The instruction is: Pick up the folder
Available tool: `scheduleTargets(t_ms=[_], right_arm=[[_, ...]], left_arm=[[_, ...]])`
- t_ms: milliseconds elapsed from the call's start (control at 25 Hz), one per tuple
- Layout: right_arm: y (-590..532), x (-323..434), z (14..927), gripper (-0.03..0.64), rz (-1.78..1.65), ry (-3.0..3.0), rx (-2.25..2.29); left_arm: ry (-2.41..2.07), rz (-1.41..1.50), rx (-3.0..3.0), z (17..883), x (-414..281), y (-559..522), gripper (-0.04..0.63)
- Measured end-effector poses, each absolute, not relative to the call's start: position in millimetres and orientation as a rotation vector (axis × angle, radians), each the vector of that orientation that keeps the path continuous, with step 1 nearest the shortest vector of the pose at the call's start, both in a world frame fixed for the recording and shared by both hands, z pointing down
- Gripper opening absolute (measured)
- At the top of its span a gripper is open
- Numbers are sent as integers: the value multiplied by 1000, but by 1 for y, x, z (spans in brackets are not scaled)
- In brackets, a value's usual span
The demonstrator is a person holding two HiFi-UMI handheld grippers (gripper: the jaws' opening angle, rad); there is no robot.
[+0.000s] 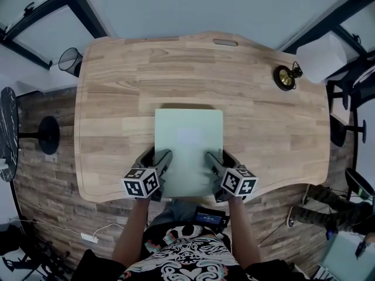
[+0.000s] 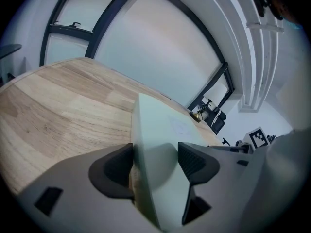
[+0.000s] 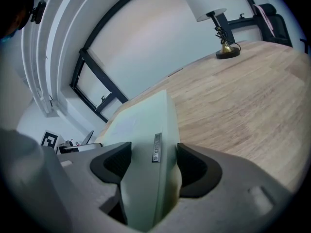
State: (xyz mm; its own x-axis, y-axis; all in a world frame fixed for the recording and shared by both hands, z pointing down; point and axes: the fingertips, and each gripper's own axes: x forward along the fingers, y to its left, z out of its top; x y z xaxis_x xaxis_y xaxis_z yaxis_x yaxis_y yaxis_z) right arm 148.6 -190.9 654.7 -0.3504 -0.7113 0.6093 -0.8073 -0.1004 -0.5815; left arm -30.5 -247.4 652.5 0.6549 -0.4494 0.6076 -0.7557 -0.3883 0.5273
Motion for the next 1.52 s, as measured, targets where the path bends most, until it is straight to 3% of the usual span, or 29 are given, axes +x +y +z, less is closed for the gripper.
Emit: scheduleTargets(t_ms=[1520], right_arm=[[-177, 151, 579, 287, 1259, -2141, 1912]], left_arm=[[-975, 358, 2176, 578, -27, -240, 282]])
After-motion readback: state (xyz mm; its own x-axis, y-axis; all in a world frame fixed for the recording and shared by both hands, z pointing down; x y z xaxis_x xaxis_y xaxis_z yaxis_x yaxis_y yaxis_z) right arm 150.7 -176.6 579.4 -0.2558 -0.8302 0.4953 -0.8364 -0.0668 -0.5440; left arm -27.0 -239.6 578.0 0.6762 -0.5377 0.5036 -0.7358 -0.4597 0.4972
